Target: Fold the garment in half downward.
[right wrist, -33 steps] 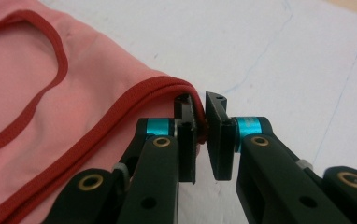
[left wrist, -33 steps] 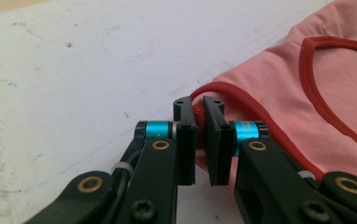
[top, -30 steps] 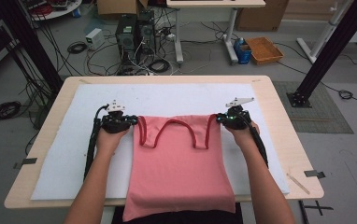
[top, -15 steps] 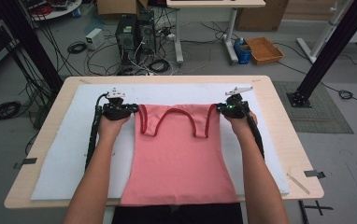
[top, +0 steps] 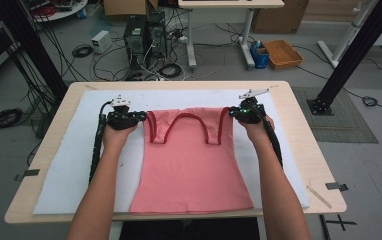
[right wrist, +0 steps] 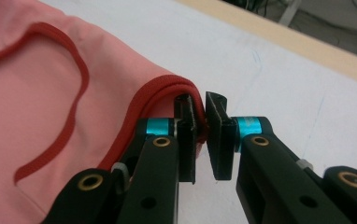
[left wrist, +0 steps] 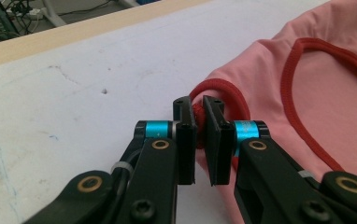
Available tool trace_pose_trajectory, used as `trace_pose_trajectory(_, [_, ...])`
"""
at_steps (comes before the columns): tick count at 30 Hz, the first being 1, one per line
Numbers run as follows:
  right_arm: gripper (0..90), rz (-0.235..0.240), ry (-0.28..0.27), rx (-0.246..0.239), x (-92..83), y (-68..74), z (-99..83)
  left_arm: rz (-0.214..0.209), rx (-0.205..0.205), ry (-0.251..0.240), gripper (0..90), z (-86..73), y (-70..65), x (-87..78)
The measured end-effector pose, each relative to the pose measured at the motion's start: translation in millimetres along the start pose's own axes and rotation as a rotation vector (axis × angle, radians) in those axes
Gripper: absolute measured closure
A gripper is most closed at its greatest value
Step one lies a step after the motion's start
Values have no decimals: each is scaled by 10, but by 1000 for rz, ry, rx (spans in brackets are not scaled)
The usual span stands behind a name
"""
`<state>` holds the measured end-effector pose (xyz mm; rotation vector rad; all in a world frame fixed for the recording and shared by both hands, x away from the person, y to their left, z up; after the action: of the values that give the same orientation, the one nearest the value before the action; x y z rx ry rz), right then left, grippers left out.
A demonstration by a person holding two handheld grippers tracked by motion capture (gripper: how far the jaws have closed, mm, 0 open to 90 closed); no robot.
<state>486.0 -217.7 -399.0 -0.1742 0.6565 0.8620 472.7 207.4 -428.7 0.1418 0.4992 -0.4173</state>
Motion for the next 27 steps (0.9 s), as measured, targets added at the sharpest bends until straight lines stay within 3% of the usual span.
trace_pose_trajectory(18, [832,79,-59,-71,-346,281,-232,-73,46,-83,833,-90,-158,-535])
trace_pose_trajectory(23, [831,103,-84,-94,-466,384,-334,-87,78,-105,832,-103,-236,-676])
trace_pose_trajectory(27, [829,124,-96,-104,-540,448,-413,-93,76,-125,831,-162,-270,-792])
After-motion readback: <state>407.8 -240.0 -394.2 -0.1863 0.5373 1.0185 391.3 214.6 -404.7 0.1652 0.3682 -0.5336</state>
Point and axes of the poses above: each handheld gripper's, and its own axes: x roughly forward along the jaws, z roughly out of its top, y roughly to its left, the point moved 2 cm from there along x, roughly forward along the jaws, and after that the axes turned 15 degrees about z, right-handed, at the moved point
